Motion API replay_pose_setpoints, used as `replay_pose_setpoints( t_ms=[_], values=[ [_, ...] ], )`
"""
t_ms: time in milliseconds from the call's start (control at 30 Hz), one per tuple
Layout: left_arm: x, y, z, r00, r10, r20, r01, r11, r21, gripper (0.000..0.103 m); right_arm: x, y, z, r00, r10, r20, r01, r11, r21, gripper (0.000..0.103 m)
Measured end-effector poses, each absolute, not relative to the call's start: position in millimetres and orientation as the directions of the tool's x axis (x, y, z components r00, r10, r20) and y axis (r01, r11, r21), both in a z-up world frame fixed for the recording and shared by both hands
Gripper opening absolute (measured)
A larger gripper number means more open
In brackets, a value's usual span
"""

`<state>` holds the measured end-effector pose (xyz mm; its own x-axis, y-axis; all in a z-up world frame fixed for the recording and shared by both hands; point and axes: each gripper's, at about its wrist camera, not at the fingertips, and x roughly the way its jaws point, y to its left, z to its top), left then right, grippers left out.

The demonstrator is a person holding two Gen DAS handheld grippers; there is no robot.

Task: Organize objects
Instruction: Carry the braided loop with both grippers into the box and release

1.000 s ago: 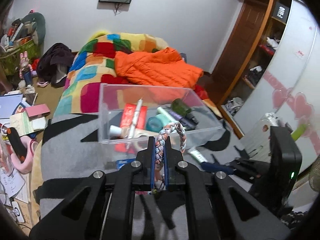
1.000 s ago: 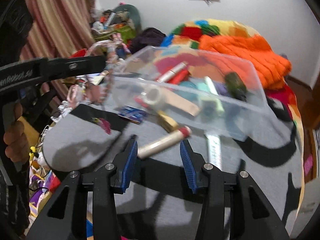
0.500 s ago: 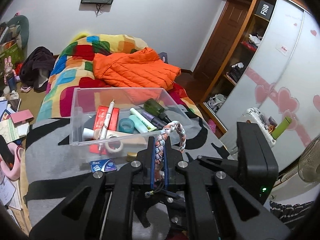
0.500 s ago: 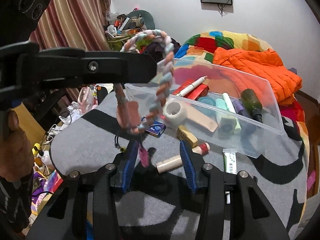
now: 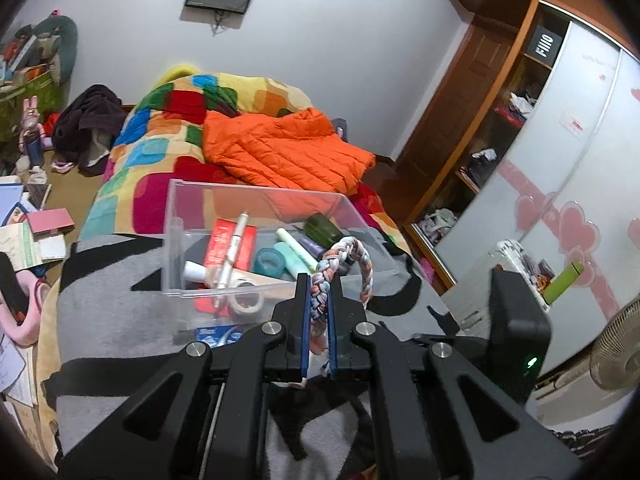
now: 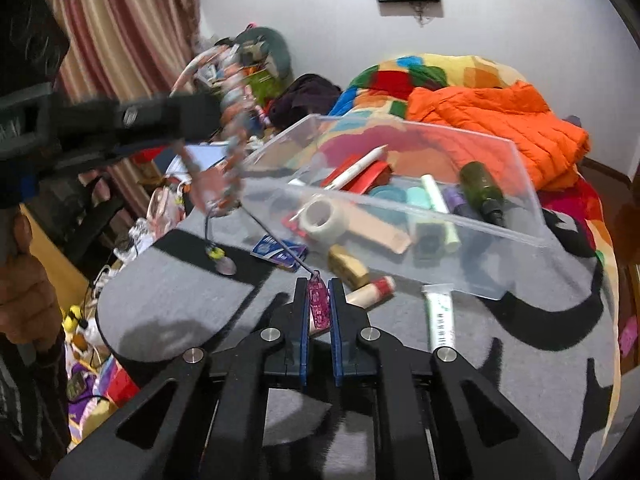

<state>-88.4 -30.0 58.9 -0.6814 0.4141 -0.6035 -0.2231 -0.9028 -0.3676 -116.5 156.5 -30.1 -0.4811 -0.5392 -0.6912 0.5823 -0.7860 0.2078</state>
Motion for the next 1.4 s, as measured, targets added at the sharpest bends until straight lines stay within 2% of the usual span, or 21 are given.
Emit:
replay_pose_setpoints(
  t_ms=[300, 433, 900, 1100, 1400],
  values=[
    [-87, -46, 59, -0.711, 0.369, -0.598, -0.173, -0.917, -0.360, 0.006, -135, 182, -17, -0.540, -0.500, -0.677, 0.492, -0.840, 0.227, 0.008],
    [-90, -45, 56, -0.712, 0.344, -0.612, -0.165, -0.929, -0.330, 0.006, -140, 184, -5, -0.571, -0.484, -0.664, 0.493, -0.848, 0.194, 0.008],
    [-133, -47, 51, -0.730, 0.259, -0.632, -0.098, -0.955, -0.278, 0.006, -174, 189, 51, -0.664, -0.492, -0.563, 0.490, -0.855, 0.170, 0.008],
    [-158, -48, 42, -0.734, 0.192, -0.651, -0.055, -0.973, -0.226, 0.006, -201, 178, 37, -0.653, -0.449, -0.610, 0.467, -0.873, 0.143, 0.008],
    [-182, -48, 5, -0.672, 0.186, -0.717, -0.035, -0.975, -0.220, 0.006, -225, 177, -5, -0.574, -0.404, -0.712, 0.433, -0.888, 0.155, 0.008]
  ],
)
